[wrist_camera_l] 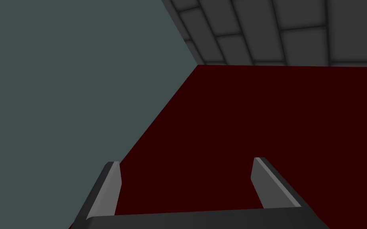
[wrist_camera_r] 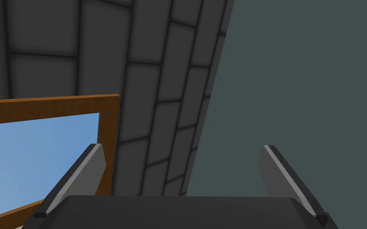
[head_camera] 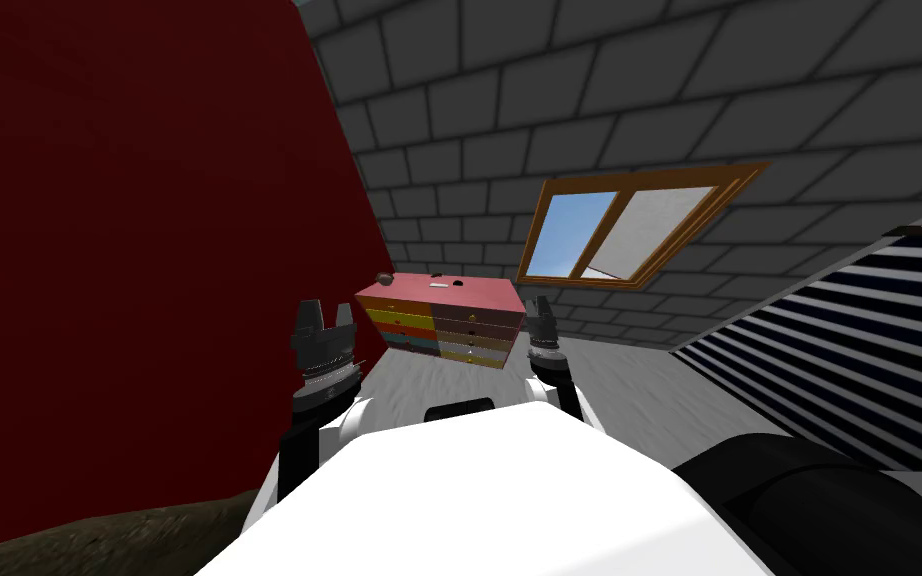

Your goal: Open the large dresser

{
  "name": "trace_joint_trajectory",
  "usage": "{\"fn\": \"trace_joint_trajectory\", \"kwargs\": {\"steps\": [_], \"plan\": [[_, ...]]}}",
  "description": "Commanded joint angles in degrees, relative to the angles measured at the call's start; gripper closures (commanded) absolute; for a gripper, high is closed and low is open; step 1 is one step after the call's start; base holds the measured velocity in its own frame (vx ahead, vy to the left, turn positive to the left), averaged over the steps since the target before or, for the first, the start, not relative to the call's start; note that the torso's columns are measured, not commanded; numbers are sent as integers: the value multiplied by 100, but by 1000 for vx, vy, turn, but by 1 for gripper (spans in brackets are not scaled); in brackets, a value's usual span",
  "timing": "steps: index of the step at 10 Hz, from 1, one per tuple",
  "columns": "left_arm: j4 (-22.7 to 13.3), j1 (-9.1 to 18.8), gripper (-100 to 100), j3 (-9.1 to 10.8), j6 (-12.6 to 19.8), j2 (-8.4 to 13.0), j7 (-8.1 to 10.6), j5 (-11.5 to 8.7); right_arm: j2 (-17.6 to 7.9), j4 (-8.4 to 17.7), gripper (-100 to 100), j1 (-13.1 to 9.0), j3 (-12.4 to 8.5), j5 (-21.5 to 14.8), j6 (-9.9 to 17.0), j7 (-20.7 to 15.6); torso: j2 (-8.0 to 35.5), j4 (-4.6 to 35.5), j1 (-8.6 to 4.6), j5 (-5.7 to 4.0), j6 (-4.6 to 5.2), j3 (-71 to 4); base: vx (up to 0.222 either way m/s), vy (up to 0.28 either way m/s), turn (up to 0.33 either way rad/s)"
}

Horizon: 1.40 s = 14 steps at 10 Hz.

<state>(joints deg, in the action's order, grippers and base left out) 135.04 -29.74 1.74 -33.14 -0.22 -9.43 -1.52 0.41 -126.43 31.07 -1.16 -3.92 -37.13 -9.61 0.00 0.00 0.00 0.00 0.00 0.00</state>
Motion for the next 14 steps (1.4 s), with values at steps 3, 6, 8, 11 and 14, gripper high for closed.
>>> {"fn": "trace_joint_trajectory", "kwargs": {"steps": [3,6,8,11,14], "plan": [[1,0,0,0,0,0,0,0,0,-1,0,0,0,0,0,0,1003,1006,0,0,0,-2014,0,0,0],[1,0,0,0,0,0,0,0,0,-1,0,0,0,0,0,0,2269,2268,0,0,0,-4536,0,0,0],[2,0,0,0,0,0,0,0,0,-2,0,0,0,0,-1,0,3116,3114,0,0,0,-6227,0,0,0],[-184,50,-100,-13,13,366,-13,26,0,0,0,0,0,0,0,0,4149,4147,-5,-1,0,-8317,22,-23,-10],[-495,132,-100,-36,35,615,-34,69,1,1,0,1,1,0,0,0,4228,4227,-11,-3,0,-8455,25,-77,-16]]}}
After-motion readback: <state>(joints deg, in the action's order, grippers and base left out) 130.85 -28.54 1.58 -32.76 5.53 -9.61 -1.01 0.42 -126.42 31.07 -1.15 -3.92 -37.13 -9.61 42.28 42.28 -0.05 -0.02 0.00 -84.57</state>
